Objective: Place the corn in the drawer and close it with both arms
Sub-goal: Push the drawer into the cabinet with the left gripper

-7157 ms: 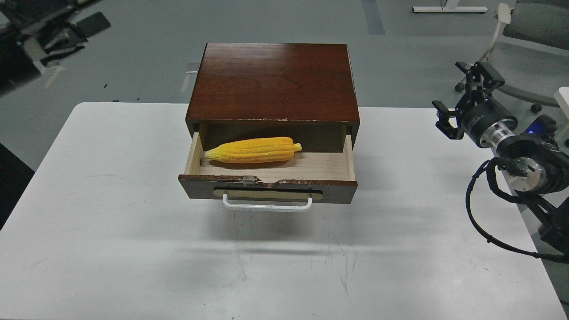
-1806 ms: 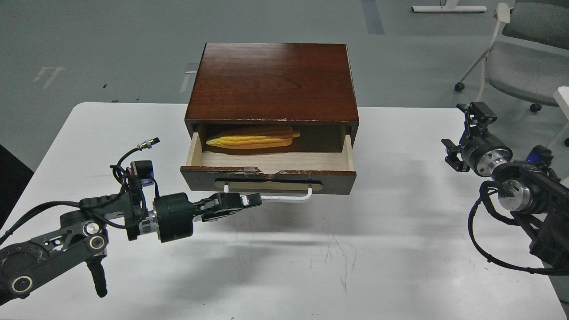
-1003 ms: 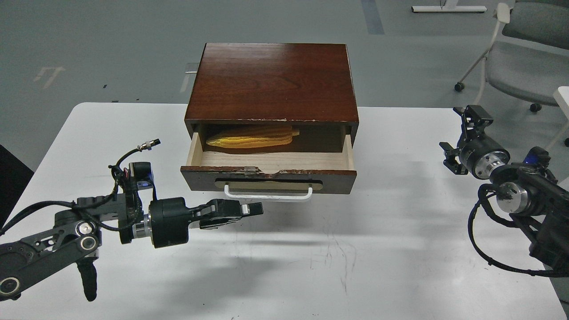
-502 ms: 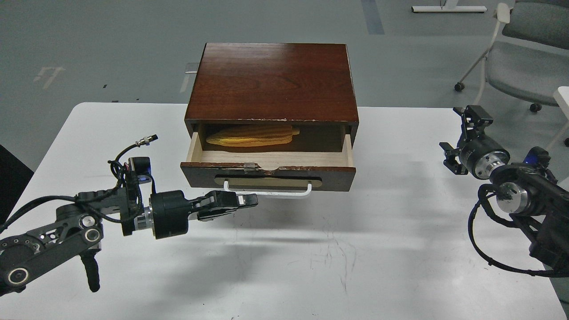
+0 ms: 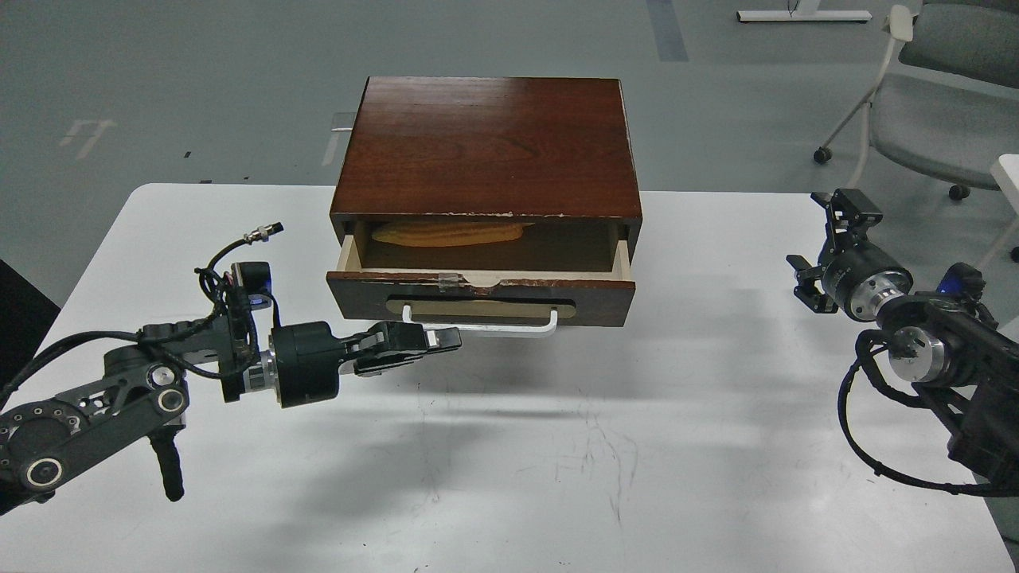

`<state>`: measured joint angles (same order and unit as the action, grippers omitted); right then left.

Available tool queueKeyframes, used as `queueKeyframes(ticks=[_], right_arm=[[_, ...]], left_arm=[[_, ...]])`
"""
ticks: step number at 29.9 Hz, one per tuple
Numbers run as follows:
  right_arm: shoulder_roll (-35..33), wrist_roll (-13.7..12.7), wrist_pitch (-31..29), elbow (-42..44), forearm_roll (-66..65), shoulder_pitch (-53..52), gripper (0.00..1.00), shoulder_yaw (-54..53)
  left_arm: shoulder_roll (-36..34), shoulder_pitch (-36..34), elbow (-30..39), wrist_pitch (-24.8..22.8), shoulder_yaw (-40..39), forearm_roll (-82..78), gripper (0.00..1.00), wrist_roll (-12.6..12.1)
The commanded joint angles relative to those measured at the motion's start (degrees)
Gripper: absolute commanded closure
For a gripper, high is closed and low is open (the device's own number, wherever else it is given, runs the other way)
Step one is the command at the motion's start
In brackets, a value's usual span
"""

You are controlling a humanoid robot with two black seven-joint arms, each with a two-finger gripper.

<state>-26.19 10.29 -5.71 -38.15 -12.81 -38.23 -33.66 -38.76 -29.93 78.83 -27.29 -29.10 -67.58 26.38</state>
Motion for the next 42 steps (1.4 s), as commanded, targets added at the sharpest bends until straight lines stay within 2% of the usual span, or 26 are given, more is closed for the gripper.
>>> queueKeyframes(ticks=[1, 28, 42], right_arm=[[0.17, 0.00, 0.00, 0.01, -0.03, 0.00, 0.00, -0.09], [0.53, 0.00, 0.00, 0.01, -0.03, -0.09, 0.00, -0.01], [0.44, 0.00, 0.00, 0.01, 0.06, -0.09, 0.00, -0.09]], left_arm=[[0.18, -0.22, -0.87, -0.05, -0.08, -0.01, 0.91, -0.01], [5.10, -3.12, -7.55, -0.13, -0.08, 0.08, 0.89, -0.01], [8.97, -5.23, -13.96, -0.13, -0.08, 0.16, 0.87, 0.16]])
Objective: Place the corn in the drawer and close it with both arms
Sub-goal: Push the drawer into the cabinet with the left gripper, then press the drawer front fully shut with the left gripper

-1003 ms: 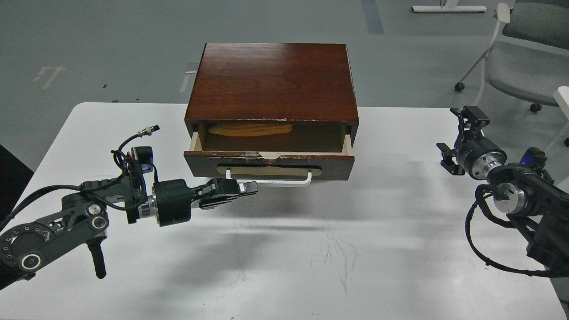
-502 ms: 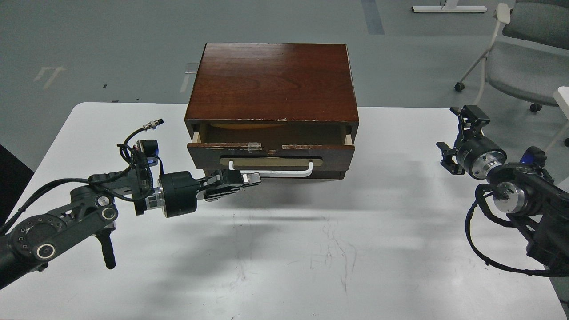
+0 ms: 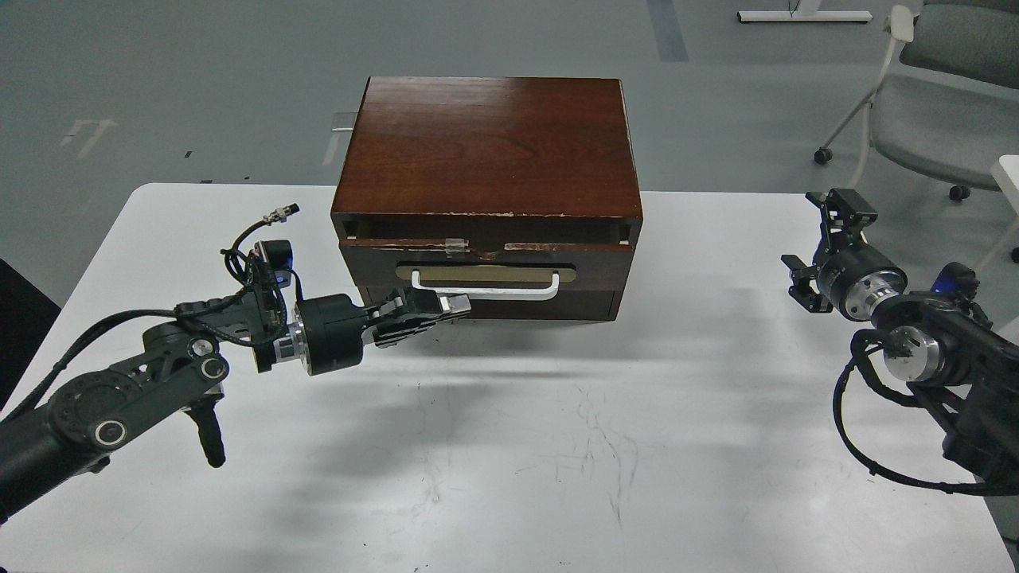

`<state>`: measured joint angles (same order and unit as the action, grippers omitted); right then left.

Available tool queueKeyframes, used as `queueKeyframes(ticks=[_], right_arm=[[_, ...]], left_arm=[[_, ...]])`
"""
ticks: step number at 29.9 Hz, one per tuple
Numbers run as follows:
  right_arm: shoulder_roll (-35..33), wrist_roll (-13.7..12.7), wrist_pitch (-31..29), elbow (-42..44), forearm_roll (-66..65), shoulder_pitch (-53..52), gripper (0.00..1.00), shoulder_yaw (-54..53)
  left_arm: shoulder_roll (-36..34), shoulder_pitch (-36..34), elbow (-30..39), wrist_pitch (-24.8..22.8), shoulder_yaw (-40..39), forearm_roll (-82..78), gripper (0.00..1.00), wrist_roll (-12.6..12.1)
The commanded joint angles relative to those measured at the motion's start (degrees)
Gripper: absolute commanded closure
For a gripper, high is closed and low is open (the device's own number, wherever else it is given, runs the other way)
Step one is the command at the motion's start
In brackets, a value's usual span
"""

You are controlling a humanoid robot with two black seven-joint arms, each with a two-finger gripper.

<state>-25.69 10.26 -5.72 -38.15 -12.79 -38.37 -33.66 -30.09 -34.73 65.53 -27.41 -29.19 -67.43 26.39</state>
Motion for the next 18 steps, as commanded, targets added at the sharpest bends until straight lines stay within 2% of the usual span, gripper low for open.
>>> queueKeyframes(ticks=[1, 18], right_arm=[[-0.06, 0.02, 0.00, 0.00, -0.04, 0.05, 0.00, 0.00], [-0.06, 0.02, 0.00, 0.00, -0.04, 0.05, 0.00, 0.00]], left_arm=[[0.46, -0.60, -0.84, -0.01, 0.01, 0.01, 0.87, 0.15], [3.54, -2.54, -4.70, 0.08, 0.01, 0.10, 0.86, 0.07]])
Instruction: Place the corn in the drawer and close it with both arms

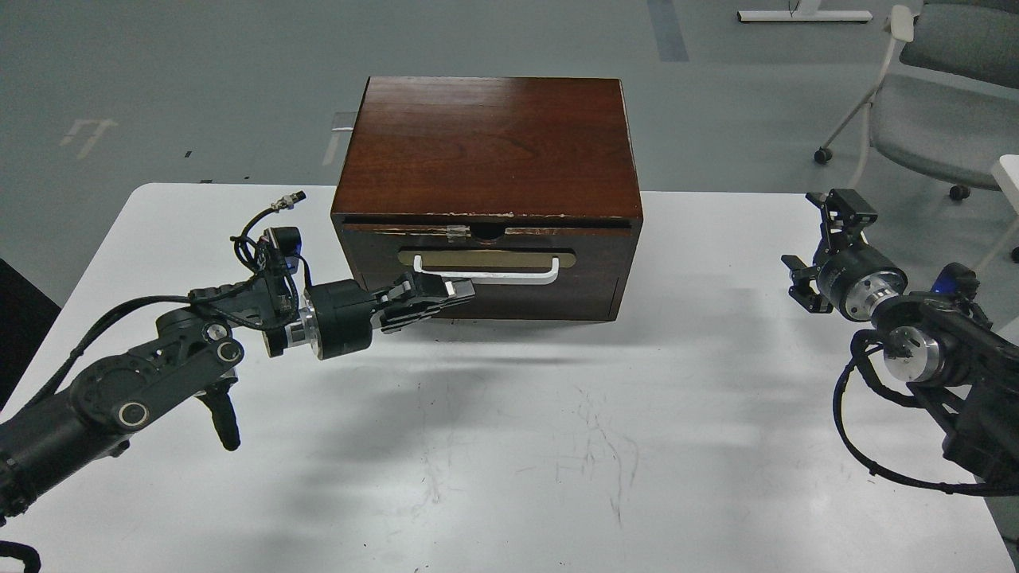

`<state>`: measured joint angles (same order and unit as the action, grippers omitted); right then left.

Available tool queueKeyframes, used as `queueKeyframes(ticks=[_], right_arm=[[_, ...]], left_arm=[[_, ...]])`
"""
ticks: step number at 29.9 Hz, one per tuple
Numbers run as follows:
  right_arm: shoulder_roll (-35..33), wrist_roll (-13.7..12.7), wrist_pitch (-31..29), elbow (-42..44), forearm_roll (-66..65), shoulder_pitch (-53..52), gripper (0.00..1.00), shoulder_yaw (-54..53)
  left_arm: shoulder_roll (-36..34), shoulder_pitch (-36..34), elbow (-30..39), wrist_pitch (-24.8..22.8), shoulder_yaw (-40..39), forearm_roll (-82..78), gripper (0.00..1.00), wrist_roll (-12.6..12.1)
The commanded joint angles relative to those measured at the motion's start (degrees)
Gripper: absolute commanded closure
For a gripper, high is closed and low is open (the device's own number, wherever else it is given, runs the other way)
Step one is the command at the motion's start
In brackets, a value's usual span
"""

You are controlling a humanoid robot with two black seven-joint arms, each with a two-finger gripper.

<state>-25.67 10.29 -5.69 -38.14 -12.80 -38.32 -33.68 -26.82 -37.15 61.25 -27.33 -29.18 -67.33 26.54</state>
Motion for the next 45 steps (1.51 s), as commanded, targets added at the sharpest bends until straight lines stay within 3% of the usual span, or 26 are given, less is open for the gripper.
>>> queueKeyframes(ticks=[1, 22, 28, 32, 36, 40, 43, 45], right_arm=[[0.00, 0.00, -0.02, 0.00, -0.03, 0.00, 0.00, 0.02], [0.00, 0.00, -0.11, 0.00, -0.03, 0.17, 0.00, 0.02], [0.00, 0.00, -0.11, 0.00, -0.03, 0.08, 0.00, 0.02], [0.00, 0.00, -0.11, 0.00, -0.03, 0.08, 0.00, 0.02], [0.00, 0.00, -0.11, 0.00, -0.03, 0.08, 0.00, 0.02], [0.00, 0.00, -0.11, -0.09, -0.03, -0.09, 0.00, 0.02], [-0.09, 2.09, -0.63, -0.88, -0.30, -1.31, 0.00, 0.02], [-0.17, 4.38, -0.72, -0.88, -0.30, -2.46, 0.00, -0.07]], left_arm=[[0.36, -0.20, -0.52, 0.00, -0.09, 0.00, 0.85, 0.00], [2.03, -1.70, -2.02, -0.67, 0.09, -0.09, 0.81, 0.26], [-2.35, -0.82, 4.48, -0.67, -0.09, 0.88, 0.72, 1.31], [-9.02, 1.20, 14.30, -0.67, -0.44, 4.47, 0.64, 1.46], [-12.12, 0.59, 17.41, -0.67, -2.10, 8.25, 0.59, 1.46], [-11.95, -1.96, 14.26, -0.67, -13.07, 13.27, 0.49, 1.46], [-10.28, -2.58, 4.44, -0.67, -22.21, 16.07, 0.20, 1.46], [-8.87, -2.58, -2.08, -0.67, -25.57, 18.27, 0.07, 1.46]])
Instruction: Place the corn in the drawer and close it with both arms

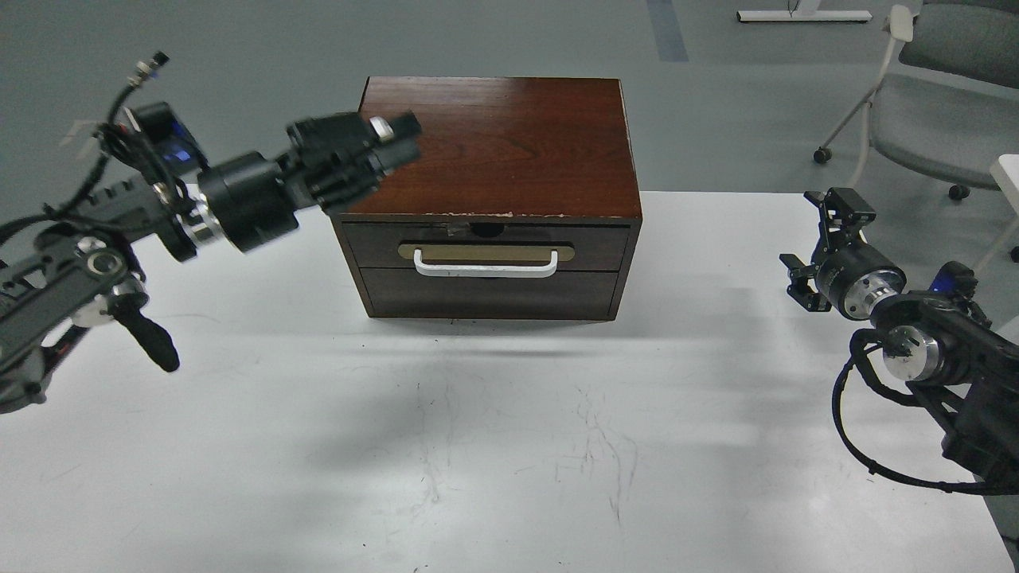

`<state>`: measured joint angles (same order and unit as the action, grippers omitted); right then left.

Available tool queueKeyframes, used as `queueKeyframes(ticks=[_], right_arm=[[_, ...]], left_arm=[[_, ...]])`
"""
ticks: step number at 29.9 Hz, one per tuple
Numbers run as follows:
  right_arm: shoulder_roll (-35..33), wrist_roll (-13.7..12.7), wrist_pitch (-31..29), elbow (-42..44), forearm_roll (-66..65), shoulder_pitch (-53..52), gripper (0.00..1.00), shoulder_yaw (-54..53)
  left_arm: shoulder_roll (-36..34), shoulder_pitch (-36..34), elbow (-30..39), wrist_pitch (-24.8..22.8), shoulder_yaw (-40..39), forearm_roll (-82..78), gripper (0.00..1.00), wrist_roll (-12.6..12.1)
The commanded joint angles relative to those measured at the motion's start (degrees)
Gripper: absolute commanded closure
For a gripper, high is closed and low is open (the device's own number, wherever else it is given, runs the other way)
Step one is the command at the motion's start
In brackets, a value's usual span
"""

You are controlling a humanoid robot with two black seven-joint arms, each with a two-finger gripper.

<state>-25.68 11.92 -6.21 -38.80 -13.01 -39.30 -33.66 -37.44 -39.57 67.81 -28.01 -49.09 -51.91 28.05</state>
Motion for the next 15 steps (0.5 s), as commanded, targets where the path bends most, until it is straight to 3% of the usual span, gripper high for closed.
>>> queueKeyframes(ticks=[1, 3, 7, 9, 11, 12, 13, 15], right_arm=[[-0.07, 3.37, -0.20, -0.31, -0.09, -1.74, 0.00, -0.09], [0.02, 5.30, -0.29, -0.75, 0.00, -2.70, 0.00, -0.18], [1.07, 11.27, -0.38, -3.12, 0.00, -4.72, 0.00, -0.36], [2.04, 12.60, -0.47, -3.56, 0.09, -5.34, 0.00, -0.45], [4.40, 13.05, -0.47, -4.00, 0.09, -6.22, 0.00, -0.45], [4.94, 13.05, -0.47, -4.01, 0.17, -6.31, 0.00, -0.36], [5.64, 12.96, -0.47, -4.01, 0.17, -6.40, 0.00, -0.44], [5.82, 12.87, -0.55, -4.09, 0.26, -6.40, 0.00, -0.45]], left_arm=[[2.19, -0.16, -10.67, 0.76, -6.02, 3.74, 0.03, -0.05], [2.28, -0.07, -14.89, 4.10, -5.50, 6.29, 0.03, -0.05], [2.98, 0.80, -21.74, 5.50, -1.11, 8.75, 0.02, -0.05], [2.98, 1.42, -23.60, 6.12, -0.22, 11.03, 0.02, -0.44], [3.07, 3.00, -27.89, 5.60, 0.22, 18.56, 0.02, -7.18], [3.07, 3.27, -28.69, 5.34, 0.31, 20.78, 0.02, -9.22], [3.07, 3.79, -29.92, 4.81, 0.31, 25.15, 0.02, -13.50], [3.07, 4.50, -30.63, 4.46, 0.31, 28.69, 0.02, -17.66]])
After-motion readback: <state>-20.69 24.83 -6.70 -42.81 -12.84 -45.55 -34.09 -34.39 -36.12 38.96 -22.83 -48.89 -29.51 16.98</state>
